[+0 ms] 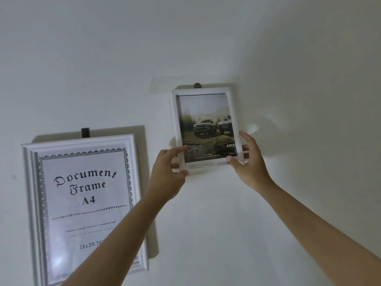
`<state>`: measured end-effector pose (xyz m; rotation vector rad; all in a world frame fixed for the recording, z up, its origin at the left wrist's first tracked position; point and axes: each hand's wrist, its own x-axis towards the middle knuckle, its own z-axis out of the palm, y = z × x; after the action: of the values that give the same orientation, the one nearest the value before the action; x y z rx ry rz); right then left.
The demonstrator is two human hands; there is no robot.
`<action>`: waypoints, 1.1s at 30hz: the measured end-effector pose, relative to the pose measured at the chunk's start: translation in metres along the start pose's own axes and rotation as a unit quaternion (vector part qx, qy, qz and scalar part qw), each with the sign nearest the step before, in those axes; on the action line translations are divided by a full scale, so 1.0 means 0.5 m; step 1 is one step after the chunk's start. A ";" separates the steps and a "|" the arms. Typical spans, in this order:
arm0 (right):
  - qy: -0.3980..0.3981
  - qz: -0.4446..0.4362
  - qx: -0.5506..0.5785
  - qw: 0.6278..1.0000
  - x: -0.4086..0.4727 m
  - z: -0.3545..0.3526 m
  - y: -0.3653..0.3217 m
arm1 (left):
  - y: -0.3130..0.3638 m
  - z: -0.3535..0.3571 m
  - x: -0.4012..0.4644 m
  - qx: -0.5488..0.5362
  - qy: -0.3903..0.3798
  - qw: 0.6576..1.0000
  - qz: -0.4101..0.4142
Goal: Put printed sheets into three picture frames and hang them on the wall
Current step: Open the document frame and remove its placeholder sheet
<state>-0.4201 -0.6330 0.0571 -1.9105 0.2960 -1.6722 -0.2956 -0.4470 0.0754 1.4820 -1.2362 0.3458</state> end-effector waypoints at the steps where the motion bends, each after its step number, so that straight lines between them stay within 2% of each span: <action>1: 0.003 0.000 0.008 1.000 -0.001 -0.005 -0.006 | 0.006 -0.004 -0.002 -0.008 -0.002 1.000 0.002; 8: -0.007 -0.031 0.066 0.997 -0.080 -0.029 -0.095 | 0.049 -0.066 -0.084 -0.044 -0.019 0.999 0.015; 12: -0.024 -0.022 0.076 0.997 -0.178 -0.016 -0.154 | 0.029 -0.130 -0.185 -0.050 -0.033 0.998 -0.024; 17: -0.048 0.047 0.136 0.988 -0.338 0.031 -0.210 | -0.039 -0.227 -0.348 -0.066 -0.073 0.987 -0.125; 24: -0.099 0.221 0.214 0.946 -0.632 0.136 -0.231 | -0.144 -0.333 -0.632 -0.081 -0.123 0.953 -0.263; 29: -0.100 0.324 0.164 0.926 -0.832 0.184 -0.268 | -0.221 -0.364 -0.805 -0.015 -0.171 0.912 -0.371; 33: -0.140 0.316 0.085 0.935 -0.959 0.213 -0.314 | -0.226 -0.377 -0.857 -0.035 -0.146 0.908 -0.391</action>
<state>-0.4412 -0.2276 -0.2607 -1.6539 0.5607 -0.9573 -0.3026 -0.0931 -0.2515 1.8726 -0.7619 -0.4692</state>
